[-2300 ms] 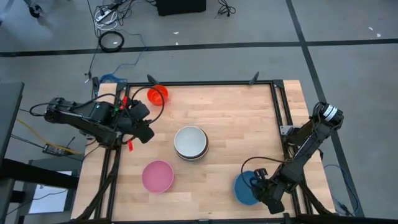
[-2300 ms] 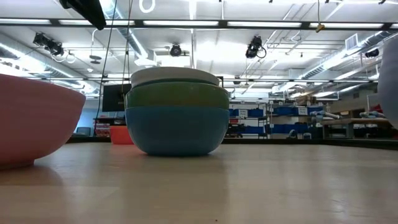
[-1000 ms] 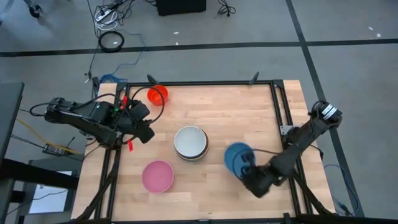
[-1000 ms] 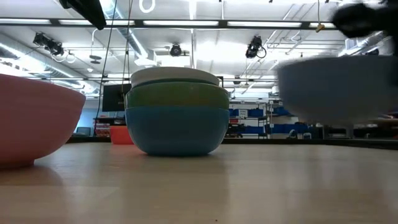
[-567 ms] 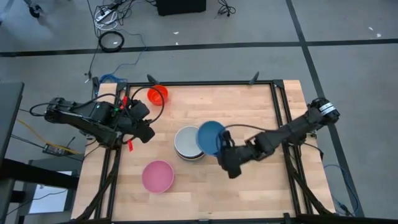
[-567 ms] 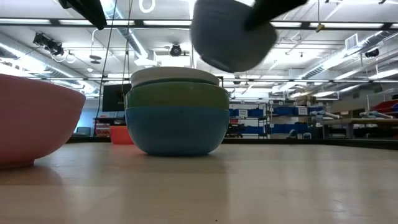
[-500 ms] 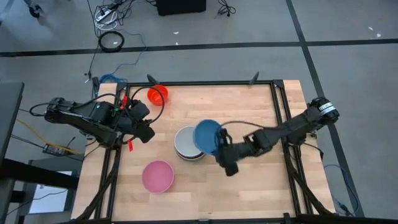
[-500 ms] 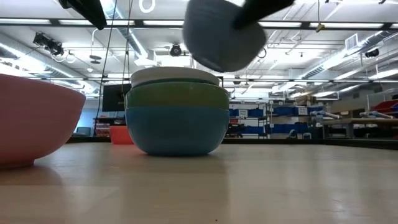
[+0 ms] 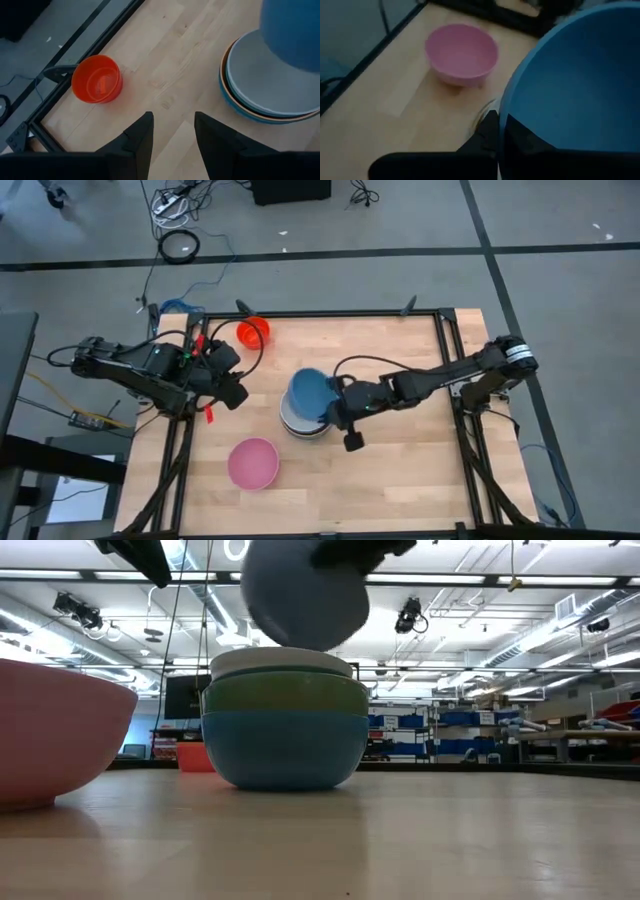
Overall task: Nest bowls inside each other
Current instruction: Stack the blue bowl on top of the white bowl
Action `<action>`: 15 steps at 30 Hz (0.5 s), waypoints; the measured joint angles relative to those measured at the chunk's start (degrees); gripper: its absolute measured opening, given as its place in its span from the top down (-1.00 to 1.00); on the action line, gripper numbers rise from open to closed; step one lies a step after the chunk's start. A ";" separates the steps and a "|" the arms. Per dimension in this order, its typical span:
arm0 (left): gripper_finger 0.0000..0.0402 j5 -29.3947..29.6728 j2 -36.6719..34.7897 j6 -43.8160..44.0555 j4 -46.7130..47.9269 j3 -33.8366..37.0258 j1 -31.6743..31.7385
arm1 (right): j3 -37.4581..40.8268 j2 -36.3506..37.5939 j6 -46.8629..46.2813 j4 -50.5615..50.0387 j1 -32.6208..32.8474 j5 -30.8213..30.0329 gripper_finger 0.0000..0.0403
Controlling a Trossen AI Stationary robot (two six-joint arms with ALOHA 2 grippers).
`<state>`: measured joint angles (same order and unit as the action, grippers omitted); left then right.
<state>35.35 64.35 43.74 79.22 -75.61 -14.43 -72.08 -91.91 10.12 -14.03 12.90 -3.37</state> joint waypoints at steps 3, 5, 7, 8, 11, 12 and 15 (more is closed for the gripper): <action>0.24 0.00 0.01 0.01 0.01 0.00 0.00 | 0.09 -2.02 -1.05 0.16 0.01 1.93 1.00; 0.24 0.00 0.01 0.01 -0.02 0.00 -0.01 | 0.12 -3.20 -1.50 -0.41 0.15 2.11 1.00; 0.24 0.00 -0.02 0.01 -0.01 0.00 -0.01 | 0.14 -4.33 -1.53 -0.08 0.22 2.08 1.00; 0.24 0.00 0.01 0.01 -0.03 0.00 0.01 | 0.14 -4.62 -1.52 -0.12 0.31 2.09 1.00; 0.24 -0.02 0.01 0.01 0.01 0.00 0.00 | 0.07 -5.58 -2.11 -0.13 0.45 2.06 0.99; 0.24 -0.32 0.01 0.01 -0.07 0.00 -0.01 | 0.09 -5.79 -2.20 -0.50 0.45 1.92 0.98; 0.24 -2.58 -0.02 0.07 -0.02 0.00 0.02 | 0.10 -6.00 -2.95 -0.49 0.30 1.93 0.88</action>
<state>32.77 64.34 43.81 79.20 -75.61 -14.42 -71.97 -97.91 7.17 -14.51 13.20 -1.44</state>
